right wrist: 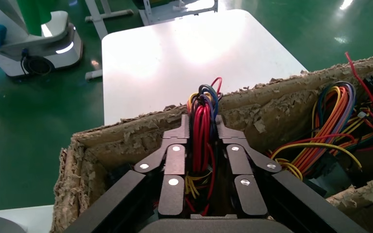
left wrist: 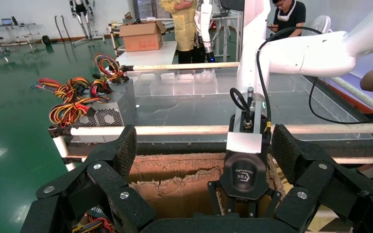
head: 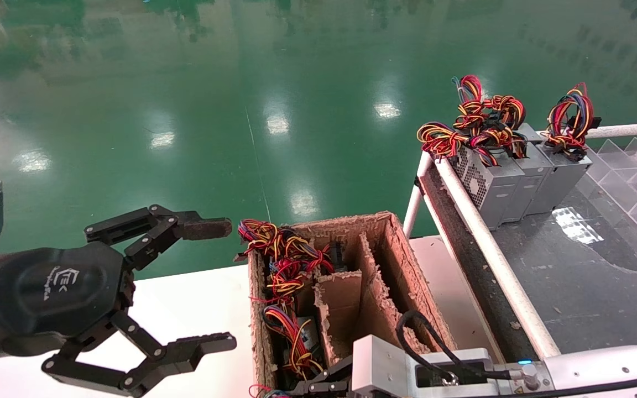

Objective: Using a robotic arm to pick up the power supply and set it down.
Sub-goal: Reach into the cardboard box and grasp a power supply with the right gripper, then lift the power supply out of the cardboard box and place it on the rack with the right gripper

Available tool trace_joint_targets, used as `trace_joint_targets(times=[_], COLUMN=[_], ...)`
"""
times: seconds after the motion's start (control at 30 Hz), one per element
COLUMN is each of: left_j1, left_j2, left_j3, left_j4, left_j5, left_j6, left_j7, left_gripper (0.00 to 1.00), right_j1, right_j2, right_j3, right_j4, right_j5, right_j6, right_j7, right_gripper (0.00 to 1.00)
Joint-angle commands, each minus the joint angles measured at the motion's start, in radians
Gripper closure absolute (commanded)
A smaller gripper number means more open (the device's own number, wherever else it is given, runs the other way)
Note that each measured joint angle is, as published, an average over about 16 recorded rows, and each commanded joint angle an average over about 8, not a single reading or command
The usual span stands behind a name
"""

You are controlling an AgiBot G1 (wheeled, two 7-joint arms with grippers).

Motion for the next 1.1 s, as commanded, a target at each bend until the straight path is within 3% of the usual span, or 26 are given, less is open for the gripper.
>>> trace_joint_targets(times=[0.03,0.7,1.1], left_j1=[0.0,0.0,0.0], left_j2=[0.0,0.0,0.0], left_j3=[0.0,0.0,0.0], left_j4=[0.0,0.0,0.0], left_j5=[0.0,0.0,0.0], left_j6=[0.0,0.0,0.0], left_j7=[0.0,0.0,0.0], left_gripper=[0.0,0.0,0.0], right_j1=[-0.002,-0.006,0.033], right_j2=[0.0,0.128,0.235], right_j3=[0.002,0.178,0.308], right_j4=[0.0,-0.037,-0.146], right_j5=[0.004,0.318,0.491], right_j6=[0.001,-0.112,-0.177], right_j7=[-0.005,-0.066,-0.106], right_gripper=[1.0,1.0,1.0])
